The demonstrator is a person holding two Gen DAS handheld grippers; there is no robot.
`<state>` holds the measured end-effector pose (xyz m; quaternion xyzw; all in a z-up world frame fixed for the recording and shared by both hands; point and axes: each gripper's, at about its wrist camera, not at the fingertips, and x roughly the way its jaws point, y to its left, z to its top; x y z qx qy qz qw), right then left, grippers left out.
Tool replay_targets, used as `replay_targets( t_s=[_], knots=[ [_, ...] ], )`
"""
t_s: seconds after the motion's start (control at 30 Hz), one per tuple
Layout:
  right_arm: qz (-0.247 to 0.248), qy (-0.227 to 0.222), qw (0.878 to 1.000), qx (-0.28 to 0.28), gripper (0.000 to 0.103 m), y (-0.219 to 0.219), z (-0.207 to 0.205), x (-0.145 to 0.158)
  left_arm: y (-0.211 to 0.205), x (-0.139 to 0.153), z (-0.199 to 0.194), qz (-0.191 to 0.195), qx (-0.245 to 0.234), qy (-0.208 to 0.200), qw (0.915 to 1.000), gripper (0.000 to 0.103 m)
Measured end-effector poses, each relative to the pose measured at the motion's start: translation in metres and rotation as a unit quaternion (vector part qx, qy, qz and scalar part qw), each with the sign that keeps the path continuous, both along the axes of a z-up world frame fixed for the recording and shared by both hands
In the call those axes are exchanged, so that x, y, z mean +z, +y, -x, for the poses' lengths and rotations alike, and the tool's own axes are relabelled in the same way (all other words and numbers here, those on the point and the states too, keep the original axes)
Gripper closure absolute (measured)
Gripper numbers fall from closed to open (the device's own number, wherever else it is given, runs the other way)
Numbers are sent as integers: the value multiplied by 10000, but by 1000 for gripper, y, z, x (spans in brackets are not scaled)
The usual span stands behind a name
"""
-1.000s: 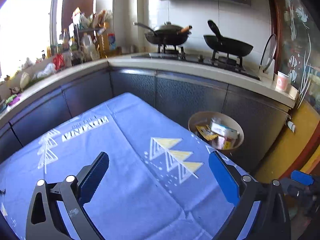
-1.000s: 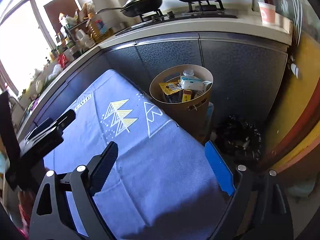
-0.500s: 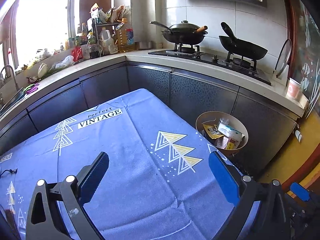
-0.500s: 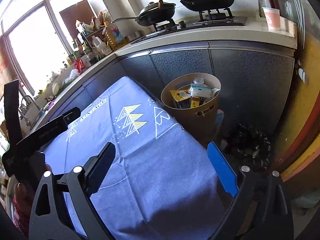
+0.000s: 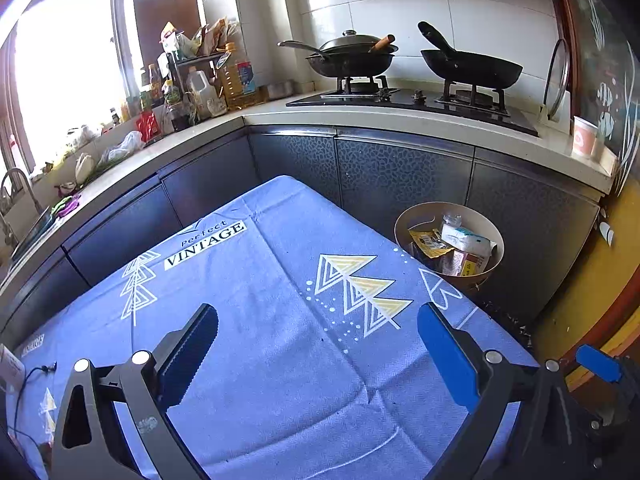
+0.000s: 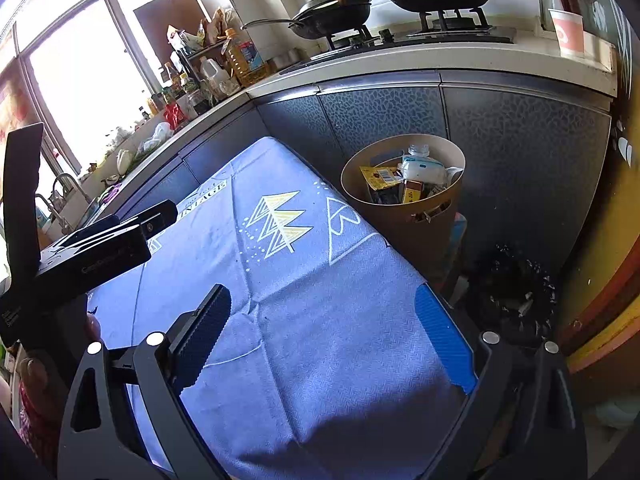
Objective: Collect trash
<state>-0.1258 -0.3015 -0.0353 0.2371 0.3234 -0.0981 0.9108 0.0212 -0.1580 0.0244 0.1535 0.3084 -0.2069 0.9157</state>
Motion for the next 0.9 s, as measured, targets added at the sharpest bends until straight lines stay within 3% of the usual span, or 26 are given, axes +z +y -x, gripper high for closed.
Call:
replay_targets(
  t_s=[0.1, 0.27, 0.47, 0.63, 0.9],
  knots=[
    [-54, -3, 10000, -82, 11, 0, -2, -1, -3, -4, -7, -180, -1, 43, 9998, 4],
    [-124, 92, 9999, -40, 11, 2, -12, -3, 3, -10, -14, -148, -23, 159, 9998, 4],
    [-146, 29, 9999, -24, 8, 9, -18, 1, 14, -11, -25, 85, -63, 425, 9990, 4],
    [-235, -34, 9997, -47, 8, 11, -29, 1, 28, -7, -22, 314, -79, 409, 9986, 4],
    [-86, 221, 9977, 642, 8, 31, -66, 4, 57, -5, -20, 493, 6, 199, 9986, 4]
  ],
)
